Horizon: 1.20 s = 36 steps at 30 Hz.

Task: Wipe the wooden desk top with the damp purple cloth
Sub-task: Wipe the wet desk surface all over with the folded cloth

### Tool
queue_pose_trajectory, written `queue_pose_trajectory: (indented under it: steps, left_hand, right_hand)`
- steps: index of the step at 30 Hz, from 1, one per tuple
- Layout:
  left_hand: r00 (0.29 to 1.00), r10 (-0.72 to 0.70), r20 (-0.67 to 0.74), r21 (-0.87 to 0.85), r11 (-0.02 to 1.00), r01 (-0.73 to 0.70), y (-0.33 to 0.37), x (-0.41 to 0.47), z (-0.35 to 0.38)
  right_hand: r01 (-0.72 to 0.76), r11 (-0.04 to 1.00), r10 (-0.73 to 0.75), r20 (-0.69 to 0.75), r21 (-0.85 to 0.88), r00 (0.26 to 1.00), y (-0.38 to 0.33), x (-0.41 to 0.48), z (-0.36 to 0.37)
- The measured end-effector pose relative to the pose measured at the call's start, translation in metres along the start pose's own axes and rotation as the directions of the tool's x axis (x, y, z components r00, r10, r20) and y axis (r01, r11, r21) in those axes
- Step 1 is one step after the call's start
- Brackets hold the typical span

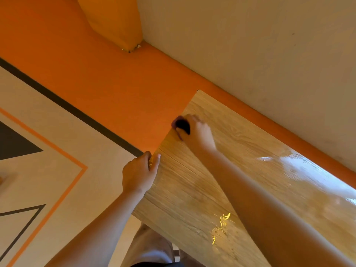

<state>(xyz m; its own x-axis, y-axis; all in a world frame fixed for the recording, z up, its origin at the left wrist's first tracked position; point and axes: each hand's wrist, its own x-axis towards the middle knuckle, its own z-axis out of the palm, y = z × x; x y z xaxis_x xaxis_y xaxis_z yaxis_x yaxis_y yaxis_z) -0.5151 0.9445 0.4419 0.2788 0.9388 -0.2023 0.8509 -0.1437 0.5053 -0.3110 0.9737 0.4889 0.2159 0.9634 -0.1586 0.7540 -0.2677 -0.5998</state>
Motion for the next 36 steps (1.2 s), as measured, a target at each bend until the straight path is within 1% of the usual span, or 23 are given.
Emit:
queue_pose_trajectory:
  steps: [2,3,5,7,9,11,12,13,15,17,18,21,23,25,27,29,31,33,34,36]
  left_hand:
    - [1.000,-0.004,0.002,0.003,1.000,0.004,0.000,0.000,0.000]
    - [1.000,-0.004,0.000,0.002,1.000,0.004,0.000,-0.001,0.000]
    - [1.000,0.003,-0.006,0.006,1.000,-0.003,-0.001,0.000,0.001]
    - [1.000,0.007,-0.012,0.019,1.000,-0.007,-0.001,0.001,0.002]
    - [1.000,0.001,-0.020,0.030,1.000,-0.001,-0.002,0.002,0.003]
    - [1.000,-0.004,-0.025,0.030,1.000,0.004,-0.002,0.002,0.004]
    - [1.000,-0.004,-0.026,0.030,1.000,0.005,-0.002,0.002,0.005]
    - [1.000,-0.004,-0.026,0.032,0.999,0.004,-0.003,0.002,0.005]
    - [0.999,0.003,-0.033,0.029,1.000,-0.002,-0.003,0.001,0.006]
    - [0.999,0.018,-0.042,0.027,1.000,-0.017,-0.003,0.001,0.005]
    - [0.999,0.028,-0.047,0.025,0.999,-0.027,-0.003,0.002,0.004]
    - [0.997,0.046,-0.068,0.010,0.999,-0.046,-0.001,0.000,0.003]
    - [0.996,0.034,-0.086,-0.039,0.999,-0.037,-0.001,0.000,0.002]
    - [0.995,0.043,-0.088,-0.135,0.989,-0.055,-0.003,-0.001,0.000]
    - [0.997,0.053,-0.056,-0.202,0.977,-0.063,-0.009,-0.006,-0.006]
    - [0.999,0.031,-0.040,-0.205,0.978,-0.039,-0.022,-0.022,-0.009]
    - [0.999,-0.033,-0.041,-0.211,0.977,0.023,-0.035,-0.050,-0.011]
    - [0.992,-0.116,-0.039,-0.245,0.964,0.103,-0.045,-0.079,-0.011]
    - [0.986,-0.160,-0.039,-0.271,0.952,0.144,-0.048,-0.090,-0.009]
    - [0.972,-0.229,-0.050,-0.326,0.924,0.201,-0.049,-0.105,-0.004]
  right_hand:
    - [0.054,0.998,-0.055,0.044,0.027,0.997,-0.001,-0.007,0.007]
    - [0.053,0.998,-0.054,0.056,0.016,0.997,0.002,-0.003,0.002]
    - [0.026,1.000,-0.025,0.036,-0.017,0.999,0.022,0.015,-0.015]
    - [-0.066,0.998,0.065,-0.054,-0.010,0.996,0.046,0.036,-0.044]
    - [-0.187,0.982,0.181,-0.156,-0.026,0.971,0.072,0.052,-0.071]
    - [-0.290,0.954,0.268,-0.227,-0.071,0.936,0.087,0.059,-0.082]
    - [-0.314,0.946,0.286,-0.250,-0.080,0.925,0.090,0.061,-0.079]
    - [-0.307,0.948,0.278,-0.255,-0.081,0.926,0.086,0.059,-0.073]
    - [-0.227,0.971,0.207,-0.205,-0.074,0.956,0.067,0.045,-0.050]
    - [-0.087,0.995,0.082,-0.084,-0.057,0.993,0.038,0.021,-0.023]
    - [-0.005,0.999,0.005,-0.019,-0.040,1.000,0.023,0.006,-0.009]
    - [0.183,0.983,-0.180,0.141,-0.011,0.974,-0.010,-0.032,0.020]
    - [0.237,0.971,-0.227,0.185,-0.030,0.956,-0.013,-0.039,0.025]
    - [0.243,0.970,-0.234,0.191,-0.024,0.953,-0.004,-0.028,0.017]
    - [0.200,0.979,-0.192,0.159,-0.038,0.968,0.009,-0.008,0.001]
    - [0.111,0.990,-0.105,0.067,-0.089,0.992,0.029,0.017,-0.017]
    - [-0.010,0.992,0.006,-0.036,-0.129,0.999,0.046,0.035,-0.033]
    - [-0.089,0.985,0.077,-0.080,-0.145,0.994,0.051,0.040,-0.037]
    - [-0.083,0.985,0.072,-0.073,-0.151,0.995,0.046,0.036,-0.035]
    - [-0.007,0.987,0.006,-0.003,-0.161,1.000,0.022,0.014,-0.023]
